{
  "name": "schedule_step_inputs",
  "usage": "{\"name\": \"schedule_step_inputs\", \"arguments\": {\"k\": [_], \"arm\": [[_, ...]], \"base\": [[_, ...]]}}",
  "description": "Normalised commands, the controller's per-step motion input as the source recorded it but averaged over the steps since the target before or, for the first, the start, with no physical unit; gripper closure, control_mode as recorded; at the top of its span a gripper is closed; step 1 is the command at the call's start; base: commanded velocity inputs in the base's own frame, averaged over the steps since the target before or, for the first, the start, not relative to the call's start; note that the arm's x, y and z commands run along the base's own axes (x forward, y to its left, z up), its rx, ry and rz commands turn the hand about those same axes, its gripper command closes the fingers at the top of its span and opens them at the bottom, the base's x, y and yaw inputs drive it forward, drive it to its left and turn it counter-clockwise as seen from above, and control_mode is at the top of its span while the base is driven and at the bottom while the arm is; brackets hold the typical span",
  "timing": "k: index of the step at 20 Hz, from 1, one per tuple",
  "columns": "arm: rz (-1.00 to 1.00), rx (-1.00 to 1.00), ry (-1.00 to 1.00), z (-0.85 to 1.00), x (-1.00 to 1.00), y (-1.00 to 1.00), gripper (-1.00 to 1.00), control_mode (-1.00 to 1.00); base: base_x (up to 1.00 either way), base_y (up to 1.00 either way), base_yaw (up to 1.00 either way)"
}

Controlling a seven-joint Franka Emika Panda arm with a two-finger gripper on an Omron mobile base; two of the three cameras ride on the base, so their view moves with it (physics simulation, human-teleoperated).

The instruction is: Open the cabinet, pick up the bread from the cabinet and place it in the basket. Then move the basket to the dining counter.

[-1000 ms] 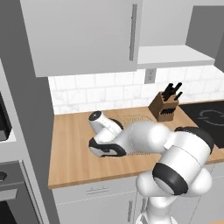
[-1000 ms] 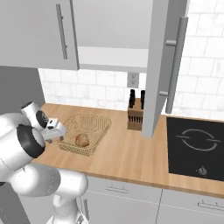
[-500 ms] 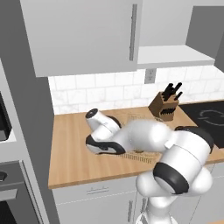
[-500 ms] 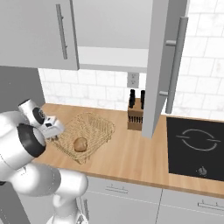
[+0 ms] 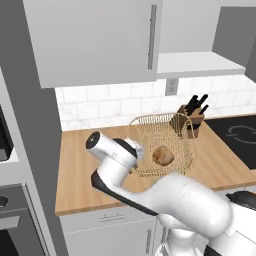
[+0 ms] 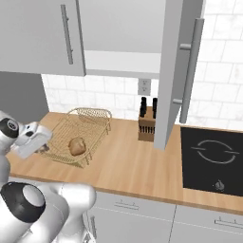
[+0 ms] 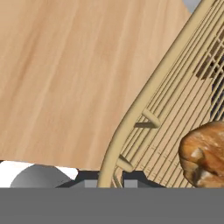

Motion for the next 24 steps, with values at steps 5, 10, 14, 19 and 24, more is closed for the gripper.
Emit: {"name": "schedule_step_inputs", "arguments": {"k": [5,10,14,19,24], "arm": [[0.07,-0.02,0.00,1.00,-0.92,-0.12,1.00,-1.00],[0.00,0.00,0.03,1.00,-0.90,-0.25,1.00,-1.00],[0.02,0.00,0.05,0.89,-0.41,-0.25,1.00,-1.00],[0.04,0.00,0.12,0.44,-0.03,-0.20,1.00,-1.00],[0.03,0.00,0.02,0.40,-0.19,-0.16,1.00,-1.00]], "base": [[0.00,0.00,0.00],[0.00,0.00,0.00],[0.00,0.00,0.00],[0.00,0.00,0.00],[0.00,0.00,0.00]]}}
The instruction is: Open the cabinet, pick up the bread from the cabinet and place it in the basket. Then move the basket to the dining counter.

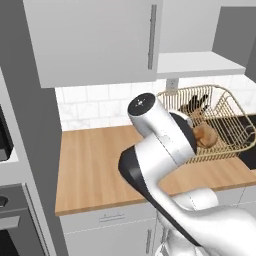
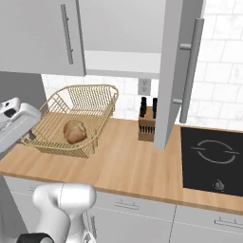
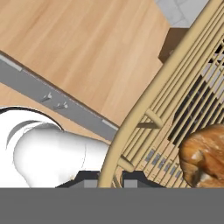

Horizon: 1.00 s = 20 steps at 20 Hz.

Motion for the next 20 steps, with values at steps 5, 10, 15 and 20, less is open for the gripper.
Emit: {"name": "schedule_step_inputs", "arguments": {"k": [5,10,15,20], "arm": [[0.02,0.00,0.00,0.31,-0.46,0.00,1.00,-1.00],[0.02,0.05,0.00,0.07,-0.25,-0.14,1.00,-1.00],[0.01,0.01,0.00,0.00,-0.02,0.00,1.00,1.00],[0.00,0.00,0.00,0.00,0.00,0.00,1.00,1.00]], "base": [[0.00,0.00,0.00],[0.00,0.00,0.00],[-0.07,0.00,0.01],[-0.81,0.00,0.00]]}}
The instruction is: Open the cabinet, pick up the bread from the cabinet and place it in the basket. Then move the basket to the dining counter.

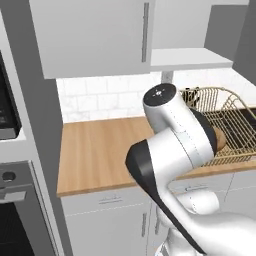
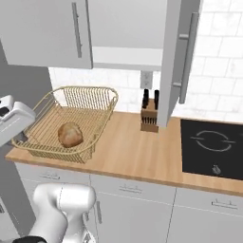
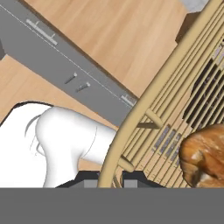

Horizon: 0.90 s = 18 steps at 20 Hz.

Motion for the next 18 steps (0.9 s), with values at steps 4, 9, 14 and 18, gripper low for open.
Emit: {"name": "schedule_step_inputs", "arguments": {"k": [4,9,14,18], "arm": [[0.00,0.00,0.00,0.00,0.00,0.00,1.00,1.00],[0.00,0.00,0.00,0.00,0.00,0.00,1.00,1.00],[0.00,0.00,0.00,0.00,0.00,0.00,1.00,1.00],[0.00,0.00,0.00,0.00,0.00,0.00,1.00,1.00]], "base": [[-1.00,0.00,-0.02],[-0.76,0.02,-0.24],[-0.38,0.20,-0.63],[-0.38,0.20,-0.71]]}}
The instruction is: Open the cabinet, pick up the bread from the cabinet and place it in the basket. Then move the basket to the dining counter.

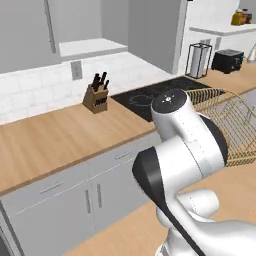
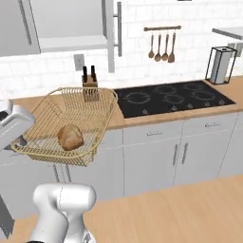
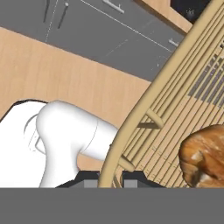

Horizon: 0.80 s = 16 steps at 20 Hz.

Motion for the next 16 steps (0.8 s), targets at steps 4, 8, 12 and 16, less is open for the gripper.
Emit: {"name": "schedule_step_inputs", "arguments": {"k": [4,8,12,16], "arm": [[0.00,0.00,0.00,0.00,0.00,0.00,1.00,1.00],[0.00,0.00,0.00,0.00,0.00,0.00,1.00,1.00],[0.00,0.00,0.00,0.00,0.00,0.00,1.00,1.00],[0.00,0.00,0.00,0.00,0.00,0.00,1.00,1.00]], "base": [[-0.26,0.18,-0.75],[-0.21,0.10,-0.77],[-0.05,0.09,-0.81],[-0.02,0.00,-0.82]]}}
